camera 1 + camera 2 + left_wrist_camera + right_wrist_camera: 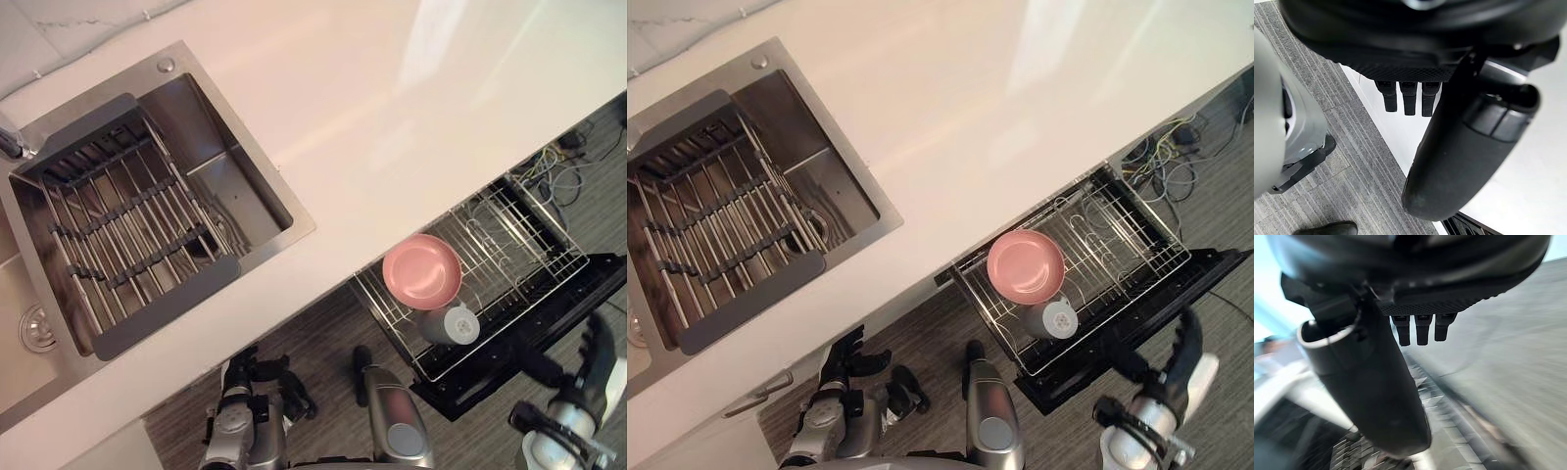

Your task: Walk over to the sink, pick up the cup, carry it to the dishwasher, place the cup inside the dishwasher, then close the dishwasher door

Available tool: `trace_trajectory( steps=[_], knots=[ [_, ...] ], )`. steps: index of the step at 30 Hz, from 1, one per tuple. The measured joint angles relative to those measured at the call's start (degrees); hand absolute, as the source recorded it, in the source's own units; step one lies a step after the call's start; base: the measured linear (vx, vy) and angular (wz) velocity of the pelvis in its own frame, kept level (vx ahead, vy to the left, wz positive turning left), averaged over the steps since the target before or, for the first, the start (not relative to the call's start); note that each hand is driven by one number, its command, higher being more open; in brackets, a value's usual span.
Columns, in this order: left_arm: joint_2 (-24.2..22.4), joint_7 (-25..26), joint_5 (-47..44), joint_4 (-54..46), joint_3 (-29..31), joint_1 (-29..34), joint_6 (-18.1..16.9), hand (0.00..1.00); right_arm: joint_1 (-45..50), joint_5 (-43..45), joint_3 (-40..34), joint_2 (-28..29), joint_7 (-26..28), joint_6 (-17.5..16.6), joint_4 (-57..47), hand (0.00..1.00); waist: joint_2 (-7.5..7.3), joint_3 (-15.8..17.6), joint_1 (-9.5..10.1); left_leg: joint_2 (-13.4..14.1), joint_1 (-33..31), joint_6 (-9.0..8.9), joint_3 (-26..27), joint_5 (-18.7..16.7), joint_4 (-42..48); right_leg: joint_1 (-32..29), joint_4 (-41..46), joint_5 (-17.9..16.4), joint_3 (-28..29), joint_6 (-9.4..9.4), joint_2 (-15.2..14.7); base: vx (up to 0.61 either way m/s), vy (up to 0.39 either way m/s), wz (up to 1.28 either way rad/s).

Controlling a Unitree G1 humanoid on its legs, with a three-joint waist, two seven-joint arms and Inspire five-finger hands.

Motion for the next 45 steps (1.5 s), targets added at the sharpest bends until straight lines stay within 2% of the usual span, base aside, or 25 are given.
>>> trace_trajectory(
  steps=[3, 10, 13, 15, 17, 19, 23, 24, 26, 27, 28, 30, 31, 32, 37, 43, 45],
  knots=[
    [0.29, -0.14, -0.03, 0.05, 0.02, 0.66, 0.16, 0.9, -0.35, 6.55, -0.13, 0.23, 1.1, -2.2, 5.75, 0.9, -0.08, -0.61, -0.6, 0.4, 0.07, -0.12, 0.0, -1.99, 1.43, -0.28, 1.66, -1.13, -0.06, 0.11, -0.08, -0.02, 0.004, 0.02],
    [1.23, -0.6, -0.6, -0.31, 0.89, 0.91, 0.14, 0.9, -5.21, 13.44, -0.87, -1.16, 4.21, -6.2, 14.24, 0.9, -1.44, -1.28, -0.21, 0.36, -2.61, 0.04, -0.73, -2.14, 3.14, -2.82, 3.49, -1.51, -0.31, 0.05, -0.67, -0.01, -0.004, 0.03],
    [1.51, -0.65, -0.7, -0.71, 0.7, 0.84, 0.09, 0.9, -7.92, 13.83, 0.84, -3.21, 4.26, -6.03, 14.93, 0.9, -1.43, -1.27, -0.18, -0.22, -3.37, 0.22, -1.4, -2.07, 2.99, -3.29, 3.58, -1.47, -0.77, 0.11, -1.31, -0.03, 0.012, 0.1],
    [1.99, -0.7, -0.71, -0.88, 0.09, 0.26, 0.03, 0.9, -12.4, 14.15, 5.58, -6.09, 3.17, -3.11, 16.42, 0.9, -1.24, -1.16, 0.26, -0.79, -4.2, 0.59, -1.87, -1.8, 2.52, -3.93, 3.62, -1.33, -1.3, 0.25, -1.86, -0.04, 0.005, 0.21],
    [2.46, -0.7, -0.7, -1.29, -1.06, -0.59, -0.06, 0.9, -16.48, 15.74, 5.45, -5.02, -0.37, -1.8, 17.17, 0.9, -0.44, -0.71, 1.14, -1.8, -5.16, 1.0, -2.83, -0.68, 1.2, -4.58, 3.4, -1.09, -2.24, 0.34, -2.72, -0.02, -0.015, 0.27],
    [2.98, -0.7, -0.7, -1.35, -1.82, -0.89, -0.05, 0.9, -16.81, 16.08, 6.73, -4.93, -0.37, -1.56, 14.99, 0.9, -0.21, -0.59, 1.56, -2.45, -5.39, 1.16, -3.52, 0.54, 0.21, -4.53, 3.13, -0.91, -2.69, 0.36, -3.12, 0.01, -0.036, 0.22],
    [3.08, -0.9, -0.69, -1.57, -2.44, -2.22, -0.18, 0.9, -20.04, 23.26, 10.75, -4.31, -0.39, -1.8, 10.79, 0.9, 0.64, -0.17, 2.32, -3.55, -5.85, 1.39, -6.33, 3.98, -2.89, -3.08, 0.39, 0.32, -5.18, 0.0, -3.6, 0.0, -0.056, 0.34],
    [3.03, -1.26, -0.66, -1.58, -2.48, -2.6, -0.18, 0.9, -21.61, 26.47, 12.44, -4.2, -0.38, -3.17, 9.96, 0.9, 1.16, 0.05, 2.38, -3.84, -5.62, 1.29, -7.71, 4.89, -3.93, -2.06, -0.46, 0.55, -6.45, -0.17, -3.71, -0.01, -0.085, 0.46],
    [2.85, -1.54, -0.63, -1.71, -2.52, -2.82, -0.23, 0.9, -24.1, 29.73, 14.06, -3.95, -0.32, -3.72, 9.3, 0.9, 1.89, 0.03, 3.06, -4.15, -5.22, 1.03, -8.8, 6.01, -5.33, -1.29, -1.17, 0.75, -7.65, -0.46, -3.77, -0.01, -0.093, 0.37],
    [2.41, -1.62, -0.61, -1.77, -2.56, -2.89, -0.24, 0.9, -25.98, 33.94, 15.11, -4.01, 0.37, -5.32, 9.29, 0.9, 2.87, -0.12, 3.87, -4.46, -4.92, 0.95, -9.62, 7.05, -6.47, -0.76, -1.64, 0.89, -8.39, -0.69, -3.8, -0.01, -0.098, 0.38],
    [1.96, -1.62, -0.6, -1.82, -2.55, -2.83, -0.3, 0.9, -27.57, 39.3, 16.2, -3.83, 1.7, -7.12, 9.28, 0.9, 3.9, -0.03, 4.31, -4.77, -4.4, 0.75, -10.7, 7.99, -7.62, 0.12, -2.11, 0.95, -9.49, -0.81, -3.88, -0.01, -0.1, 0.39],
    [1.63, -1.62, -0.57, -1.83, -2.5, -2.35, -0.31, 0.9, -27.99, 45.95, 18.52, -3.43, 5.23, -9.71, 8.17, 0.9, 4.86, -0.41, 5.0, -4.95, -3.83, 0.5, -11.52, 9.15, -8.95, 0.84, -2.46, 0.99, -10.45, -0.94, -3.87, -0.01, -0.104, 0.29],
    [1.77, -1.62, -0.57, -1.84, -2.37, -1.7, -0.32, 0.9, -27.1, 51.67, 21.56, -2.44, 6.75, -10.94, 7.12, 0.9, 5.03, -0.51, 4.8, -5.03, -3.04, 0.2, -12.27, 9.82, -9.83, 1.68, -2.59, 0.96, -11.1, -1.07, -3.8, -0.03, -0.121, 0.2],
    [1.81, -1.73, -0.5, -1.83, -2.42, -1.17, -0.31, 0.9, -27.11, 56.85, 21.57, -0.02, 7.21, -13.06, 7.12, 0.9, 5.06, -0.53, 4.76, -5.07, -2.43, -0.11, -12.89, 10.07, -10.45, 2.17, -2.59, 0.9, -11.33, -1.22, -3.61, -0.04, -0.094, 0.14],
    [1.8, -2.93, -0.43, -1.02, -4.03, -1.03, -0.3, 0.9, -27.09, 68.12, 23.51, 0.2, 9.73, -16.47, 7.15, 0.9, 5.13, -0.57, 4.74, -5.43, -1.93, -0.3, -14.89, 10.15, -11.76, 2.79, -2.74, 1.01, -12.28, -1.87, -3.53, -0.07, -0.038, 0.11],
    [2.24, -3.81, 0.15, 1.5, -4.71, 0.01, -0.17, 0.9, -22.64, 69.6, 25.84, -3.12, 13.42, -16.37, 7.68, 0.9, 6.62, -1.83, 3.78, -5.89, 0.22, -0.47, -17.26, 11.13, -13.0, 6.07, -4.28, 1.04, -14.23, -1.92, -3.47, -0.01, -0.016, 0.15],
    [2.81, -3.9, 0.44, 4.29, -4.68, 0.0, -0.11, 0.9, -20.36, 68.13, 25.9, -4.58, 15.92, -14.98, 8.36, 0.9, 6.92, -3.52, 3.47, -6.25, 0.91, -0.79, -18.57, 11.45, -13.81, 6.98, -4.85, 1.19, -14.48, -1.9, -3.25, 0.06, -0.007, 0.03]
  ],
)
